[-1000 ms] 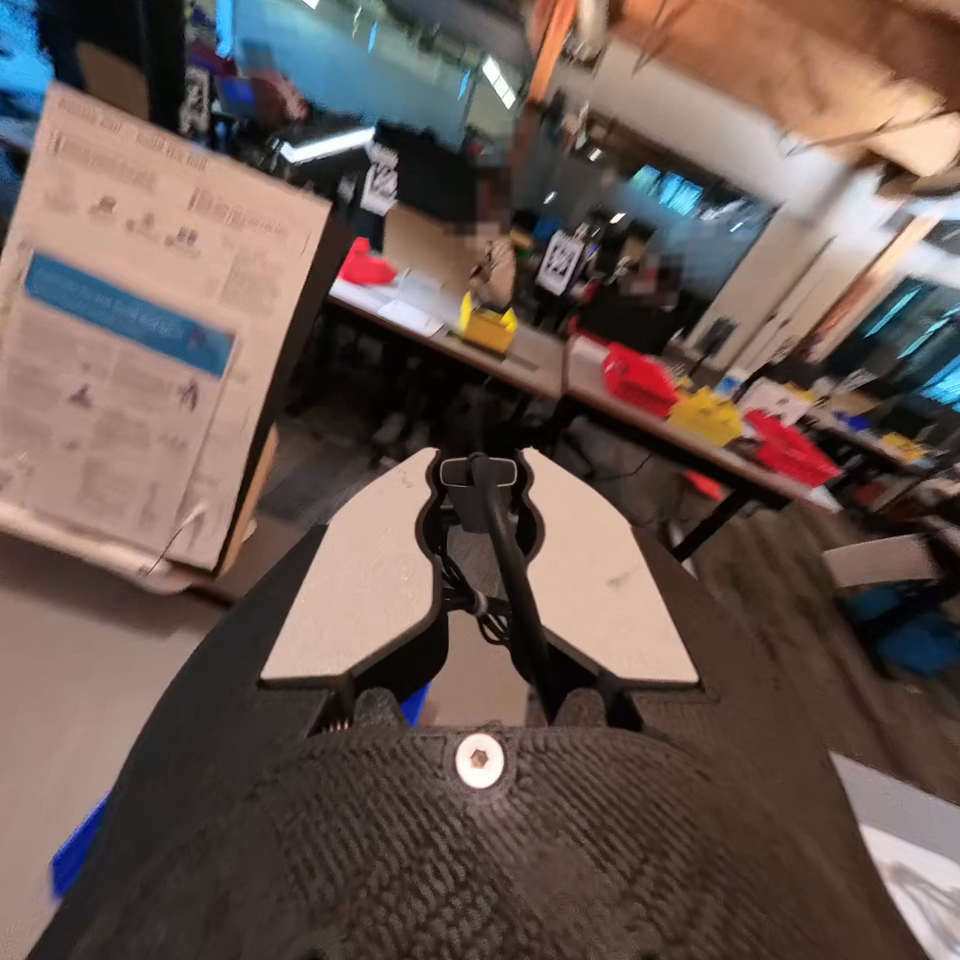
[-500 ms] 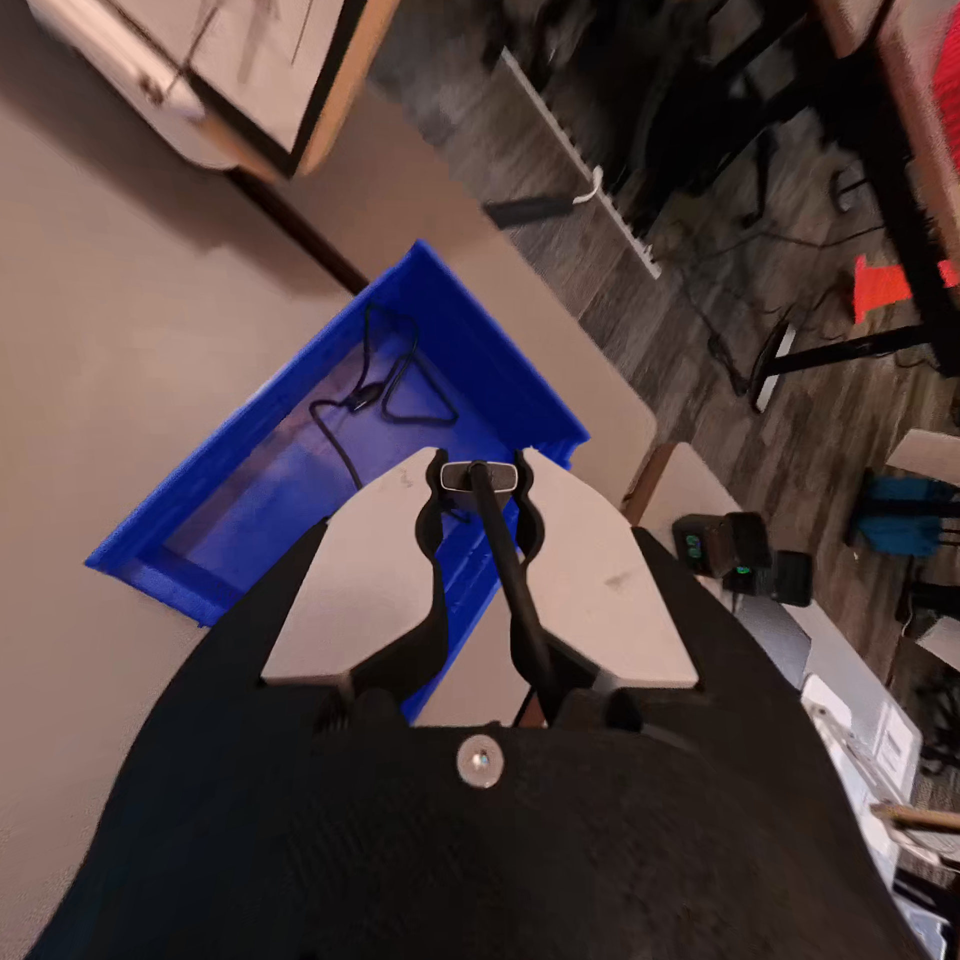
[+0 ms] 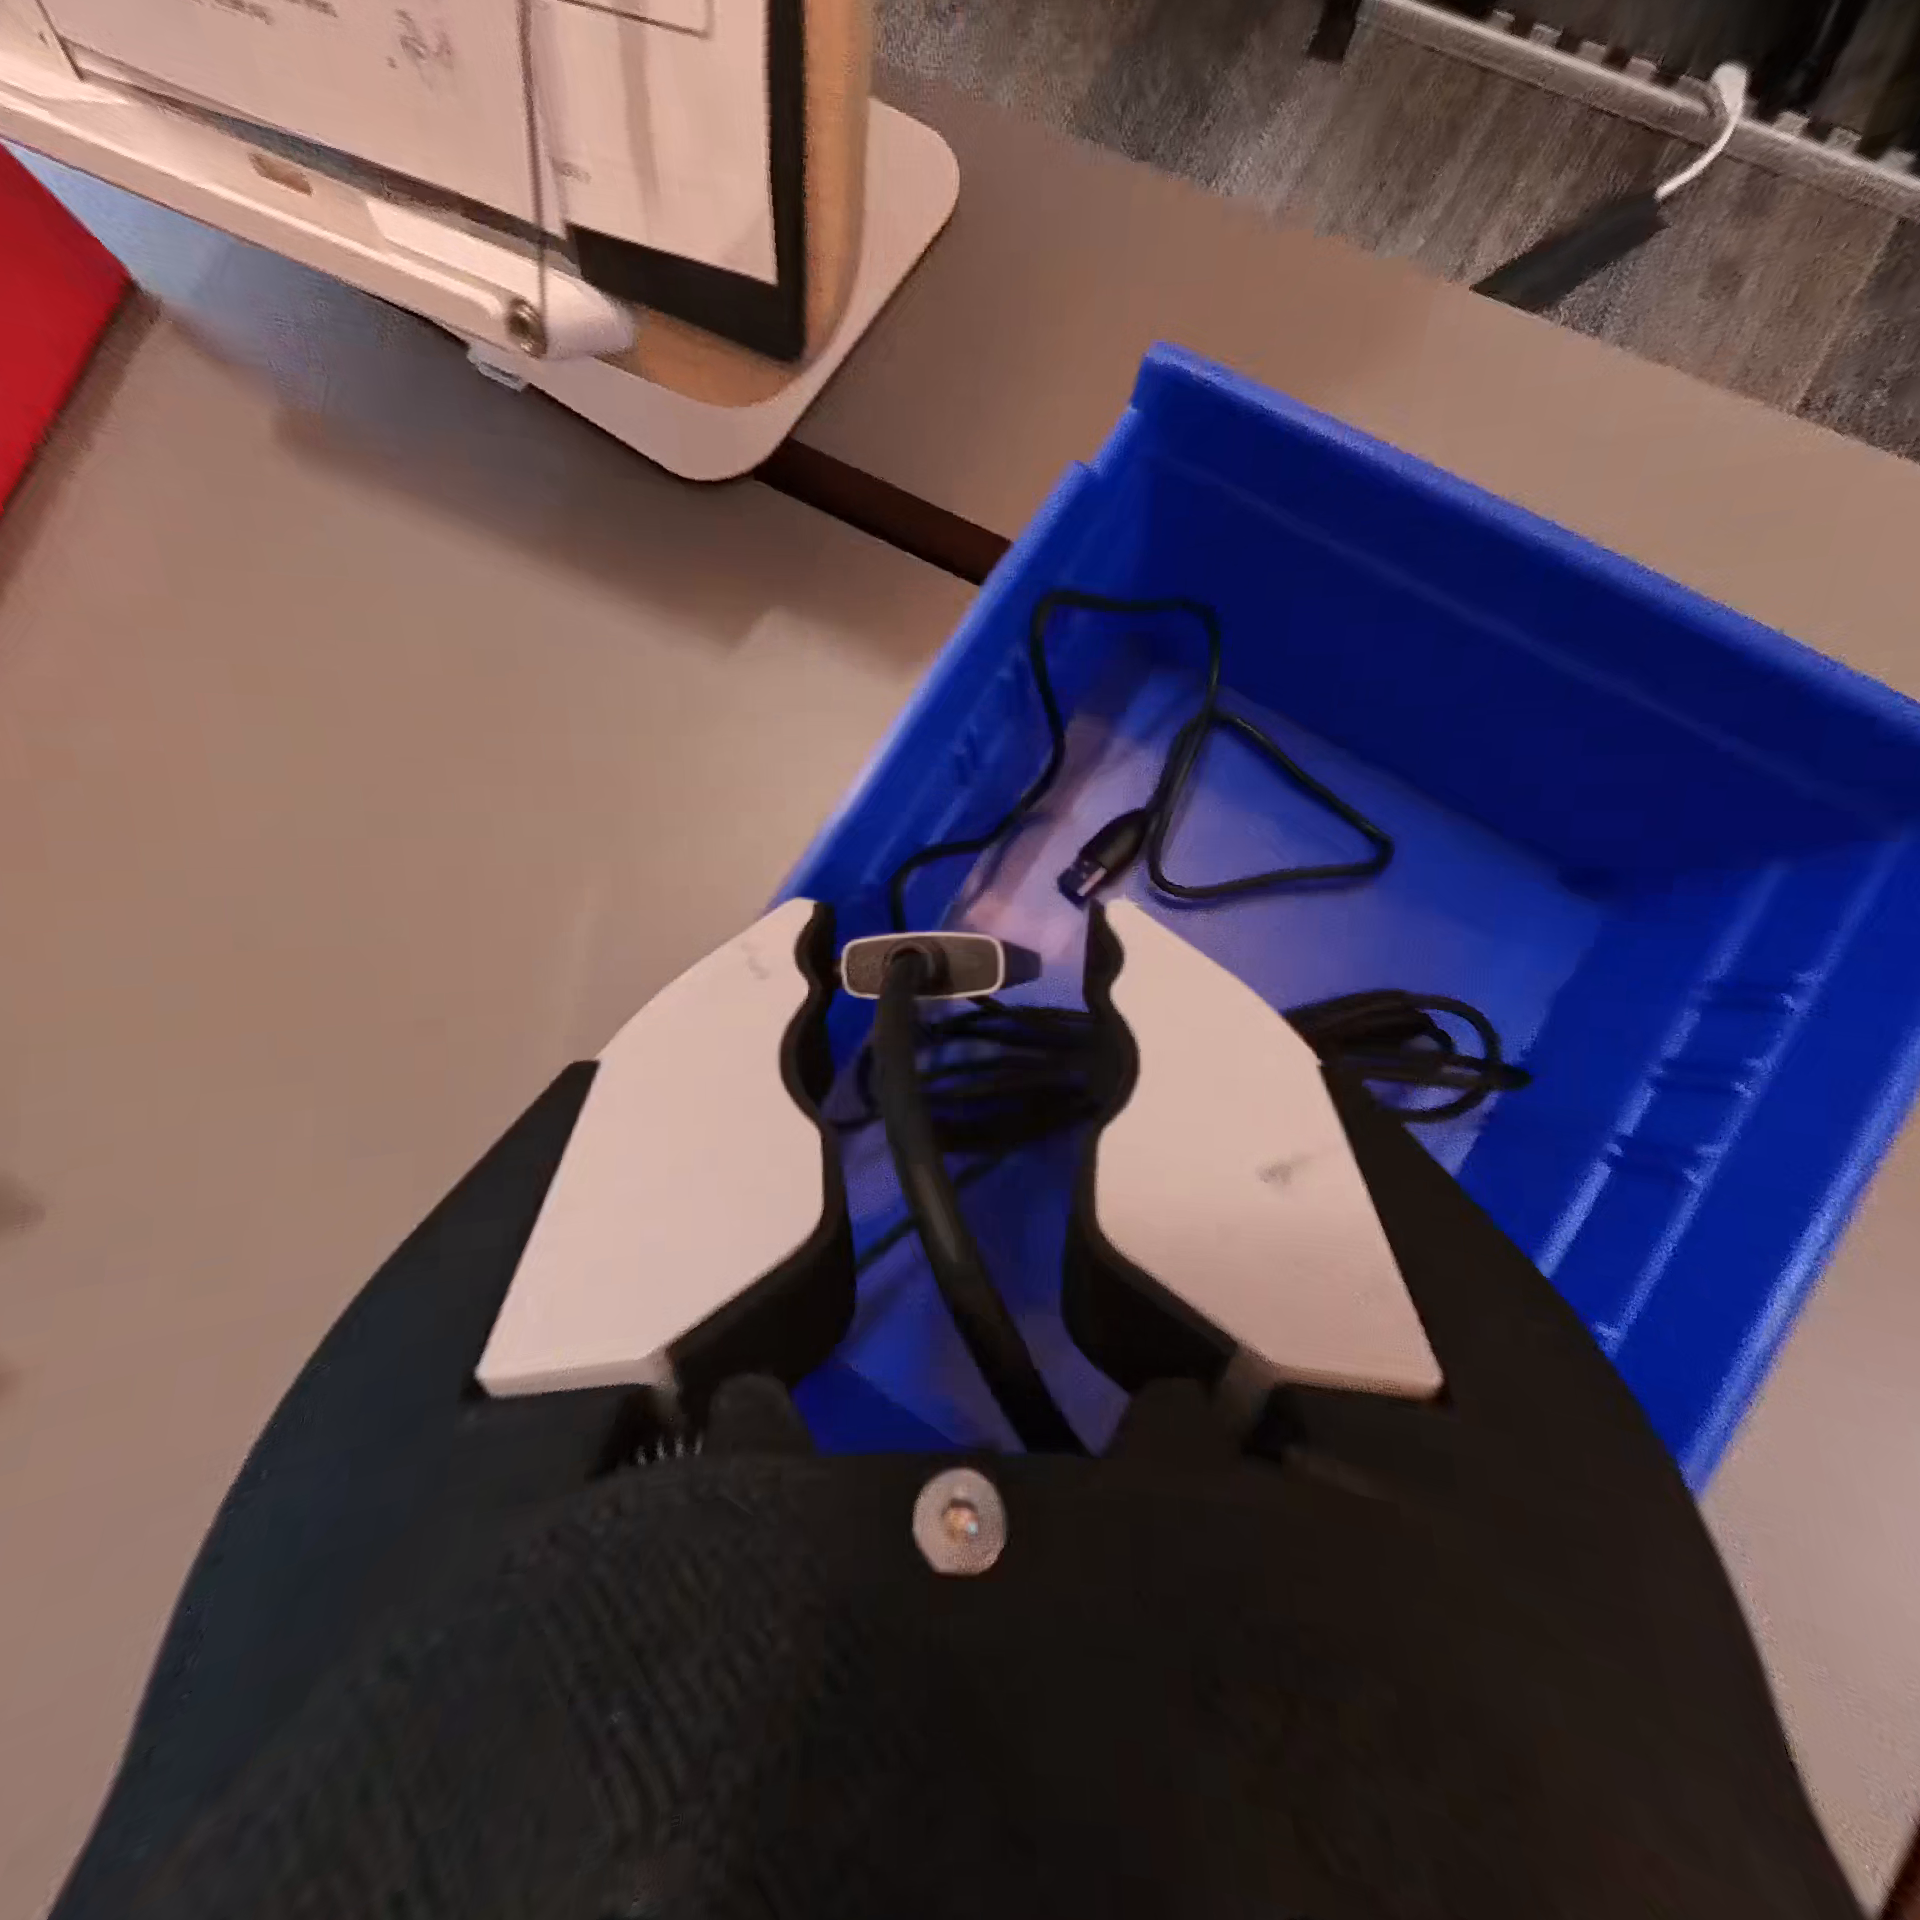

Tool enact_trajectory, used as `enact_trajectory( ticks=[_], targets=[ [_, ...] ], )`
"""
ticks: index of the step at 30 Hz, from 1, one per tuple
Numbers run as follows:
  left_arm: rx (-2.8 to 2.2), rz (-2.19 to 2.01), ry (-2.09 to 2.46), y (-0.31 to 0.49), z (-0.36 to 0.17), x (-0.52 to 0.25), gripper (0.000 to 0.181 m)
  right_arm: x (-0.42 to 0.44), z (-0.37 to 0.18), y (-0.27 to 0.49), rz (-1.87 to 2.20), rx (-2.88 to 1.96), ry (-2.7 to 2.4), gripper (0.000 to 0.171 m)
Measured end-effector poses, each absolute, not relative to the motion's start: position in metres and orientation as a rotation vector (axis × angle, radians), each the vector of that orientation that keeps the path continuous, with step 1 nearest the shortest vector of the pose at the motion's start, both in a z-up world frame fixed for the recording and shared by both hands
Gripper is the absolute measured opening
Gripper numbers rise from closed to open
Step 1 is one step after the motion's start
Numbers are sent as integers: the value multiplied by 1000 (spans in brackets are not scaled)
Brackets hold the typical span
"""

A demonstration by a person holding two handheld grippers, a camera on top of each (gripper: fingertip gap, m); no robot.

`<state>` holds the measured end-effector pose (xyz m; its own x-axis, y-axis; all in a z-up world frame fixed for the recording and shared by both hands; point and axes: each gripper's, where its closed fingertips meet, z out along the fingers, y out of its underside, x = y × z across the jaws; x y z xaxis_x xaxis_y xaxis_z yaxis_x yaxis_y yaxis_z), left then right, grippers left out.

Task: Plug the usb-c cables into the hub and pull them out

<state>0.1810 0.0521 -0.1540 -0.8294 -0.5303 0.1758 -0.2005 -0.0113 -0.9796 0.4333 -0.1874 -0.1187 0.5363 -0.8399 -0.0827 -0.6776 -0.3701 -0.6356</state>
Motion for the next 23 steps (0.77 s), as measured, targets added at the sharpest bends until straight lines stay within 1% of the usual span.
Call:
enact_trajectory(
  ticks=[1, 2, 4, 5, 7, 9, 13, 17, 20, 23],
  targets=[
    [-765, -1921, 2017, 52, -154, 180, 48, 433, -117, -197, -380, -2163, 1235, 49],
    [-757, -1916, 2023, 51, -154, 180, 48, 434, -113, -209, -451, -2172, 1249, 56],
    [-740, -1899, 2038, 49, -156, 179, 48, 430, -102, -220, -519, -2184, 1235, 79],
    [-733, -1889, 2044, 48, -156, 178, 49, 426, -95, -223, -554, -2195, 1207, 86],
    [-724, -1876, 2051, 47, -157, 178, 49, 421, -77, -226, -640, -2144, 1148, 87],
    [-728, -1870, 2052, 46, -158, 178, 49, 411, -60, -223, -658, -2054, 1107, 94],
    [-773, -1917, 2047, 47, -156, 176, 50, 374, -43, -210, -656, -1912, 1001, 94],
    [-763, -1911, 1994, 59, -132, 174, 50, 318, -41, -185, -590, -1707, 896, 93],
    [-821, -1753, 1951, 94, -108, 186, 47, 275, -51, -177, -610, -1627, 848, 88],
    [-941, -1455, 1986, 155, -96, 216, 43, 236, -61, -173, -614, -1547, 837, 82]
  ],
)
